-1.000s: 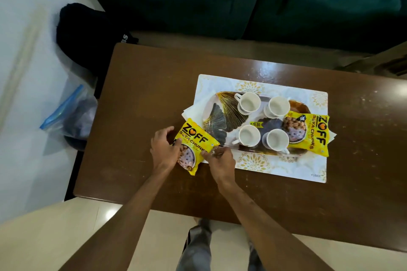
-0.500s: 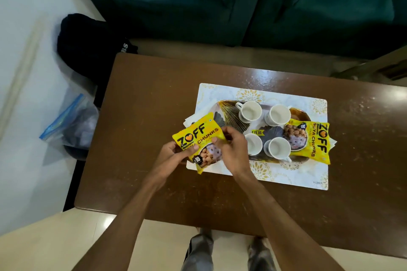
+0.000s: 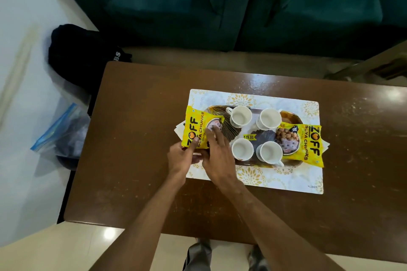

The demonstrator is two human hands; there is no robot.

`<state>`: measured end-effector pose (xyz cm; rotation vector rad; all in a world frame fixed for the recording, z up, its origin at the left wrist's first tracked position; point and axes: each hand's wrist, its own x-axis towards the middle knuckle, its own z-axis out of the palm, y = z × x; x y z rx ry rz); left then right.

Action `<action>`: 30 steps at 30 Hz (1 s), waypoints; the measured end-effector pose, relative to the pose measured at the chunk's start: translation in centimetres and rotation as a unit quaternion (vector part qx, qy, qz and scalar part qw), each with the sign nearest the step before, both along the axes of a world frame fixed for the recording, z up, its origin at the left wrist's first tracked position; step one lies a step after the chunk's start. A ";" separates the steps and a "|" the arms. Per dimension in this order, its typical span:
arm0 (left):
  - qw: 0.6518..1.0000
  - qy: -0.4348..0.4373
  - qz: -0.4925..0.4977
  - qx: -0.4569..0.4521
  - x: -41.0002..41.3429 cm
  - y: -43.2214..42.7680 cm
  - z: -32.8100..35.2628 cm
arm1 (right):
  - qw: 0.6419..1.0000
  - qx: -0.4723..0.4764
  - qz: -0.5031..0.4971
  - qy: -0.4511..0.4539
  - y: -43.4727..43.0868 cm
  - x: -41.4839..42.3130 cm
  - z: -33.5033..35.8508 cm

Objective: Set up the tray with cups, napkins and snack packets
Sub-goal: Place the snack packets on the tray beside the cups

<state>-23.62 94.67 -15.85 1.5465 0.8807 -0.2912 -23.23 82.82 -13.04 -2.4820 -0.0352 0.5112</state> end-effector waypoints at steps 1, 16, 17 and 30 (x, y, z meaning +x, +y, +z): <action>0.997 -0.008 -0.026 0.074 -0.2 0.3 -0.1 | 1.000 -0.008 0.010 0.009 -0.1 -0.3 -0.2; 0.987 -0.058 -0.088 0.124 1.4 0.6 0.5 | 0.998 -0.045 0.042 0.020 0.0 0.4 -0.4; 0.987 -0.062 -0.078 0.125 1.2 0.6 0.4 | 0.998 -0.044 0.042 0.020 0.1 0.4 -0.4; 0.990 -0.073 -0.063 0.107 0.0 0.0 1.5 | 0.999 -0.011 0.035 0.033 -0.9 -0.3 0.5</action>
